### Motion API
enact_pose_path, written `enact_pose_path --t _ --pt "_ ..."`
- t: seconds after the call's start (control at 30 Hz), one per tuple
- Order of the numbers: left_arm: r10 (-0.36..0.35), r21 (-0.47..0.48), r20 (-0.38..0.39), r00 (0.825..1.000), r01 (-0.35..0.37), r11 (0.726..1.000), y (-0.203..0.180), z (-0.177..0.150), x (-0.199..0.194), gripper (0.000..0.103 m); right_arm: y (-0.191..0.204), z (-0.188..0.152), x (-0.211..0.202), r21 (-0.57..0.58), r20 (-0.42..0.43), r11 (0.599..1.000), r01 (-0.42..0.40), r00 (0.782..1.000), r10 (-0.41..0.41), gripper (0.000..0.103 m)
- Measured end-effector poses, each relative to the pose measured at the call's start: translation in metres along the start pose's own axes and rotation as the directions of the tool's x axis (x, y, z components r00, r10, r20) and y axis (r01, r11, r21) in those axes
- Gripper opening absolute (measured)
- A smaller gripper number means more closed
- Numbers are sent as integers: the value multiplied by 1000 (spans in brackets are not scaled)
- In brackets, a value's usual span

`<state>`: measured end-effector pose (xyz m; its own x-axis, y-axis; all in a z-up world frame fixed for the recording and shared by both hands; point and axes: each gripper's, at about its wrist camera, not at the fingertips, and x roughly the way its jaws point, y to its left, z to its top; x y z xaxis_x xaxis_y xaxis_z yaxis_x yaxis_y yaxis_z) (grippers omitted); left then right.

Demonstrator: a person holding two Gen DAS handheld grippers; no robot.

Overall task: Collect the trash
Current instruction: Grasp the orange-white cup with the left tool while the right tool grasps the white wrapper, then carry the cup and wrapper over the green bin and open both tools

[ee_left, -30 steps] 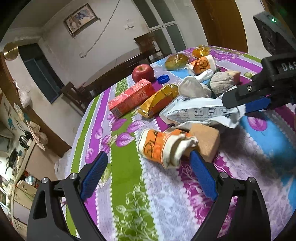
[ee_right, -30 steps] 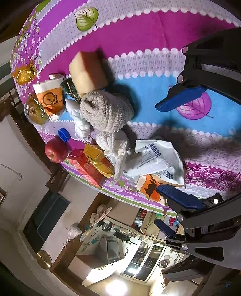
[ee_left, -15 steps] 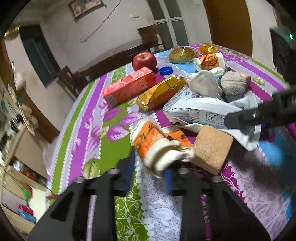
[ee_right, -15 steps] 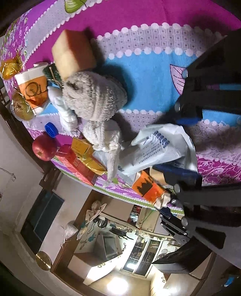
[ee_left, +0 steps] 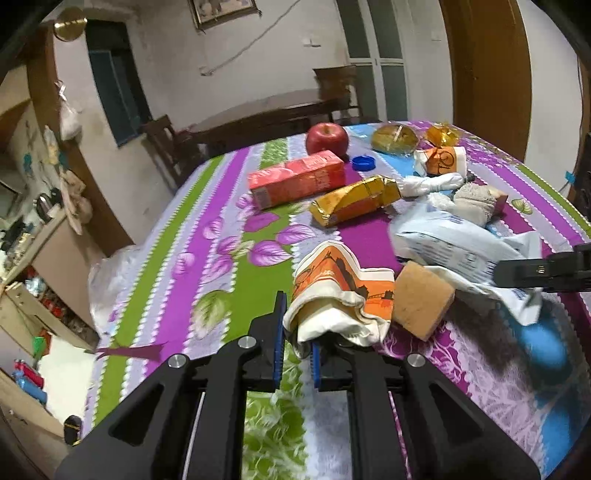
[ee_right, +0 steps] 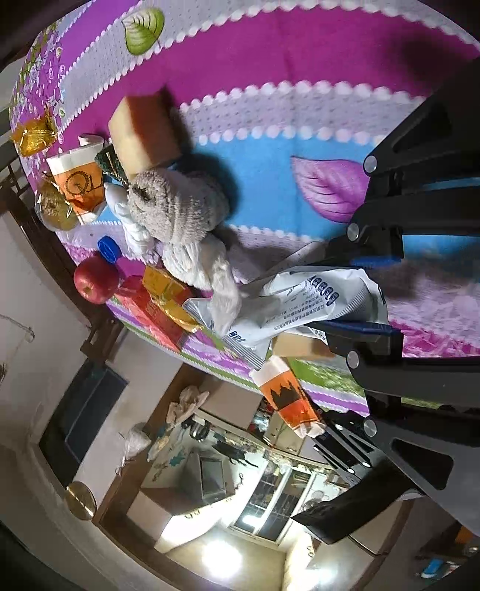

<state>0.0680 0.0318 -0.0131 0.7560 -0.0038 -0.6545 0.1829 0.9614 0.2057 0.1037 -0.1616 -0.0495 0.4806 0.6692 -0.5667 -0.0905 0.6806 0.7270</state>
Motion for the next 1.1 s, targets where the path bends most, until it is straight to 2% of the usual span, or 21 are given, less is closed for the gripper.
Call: enact_pose_path --t 0.1,0.27,0.37,0.53,0.83,1.1 --pt "26 -7 14 1000 -26 1000 -1 1 -14 10 4 -9 -16 -19 -5 999 -28 1000 28 24" --pt "26 -10 38 999 -26 1000 -6 8 -29 10 17 -24 -50 -68 34 996 -62 997 64 24" --pt "64 6 58 996 -64 998 -14 14 -34 10 23 -31 -74 -111 90 993 -27 995 37 24" --pt "56 -1 88 995 -56 998 -22 28 -46 10 31 -36 -115 -154 176 988 -3 984 31 24" --pt "32 39 156 987 -39 998 -50 58 -66 10 39 -34 -194 -175 349 983 62 937 3 24" --pt "-15 102 199 980 -6 995 -90 80 -76 10 36 -35 -249 -148 464 977 154 883 -69 24"
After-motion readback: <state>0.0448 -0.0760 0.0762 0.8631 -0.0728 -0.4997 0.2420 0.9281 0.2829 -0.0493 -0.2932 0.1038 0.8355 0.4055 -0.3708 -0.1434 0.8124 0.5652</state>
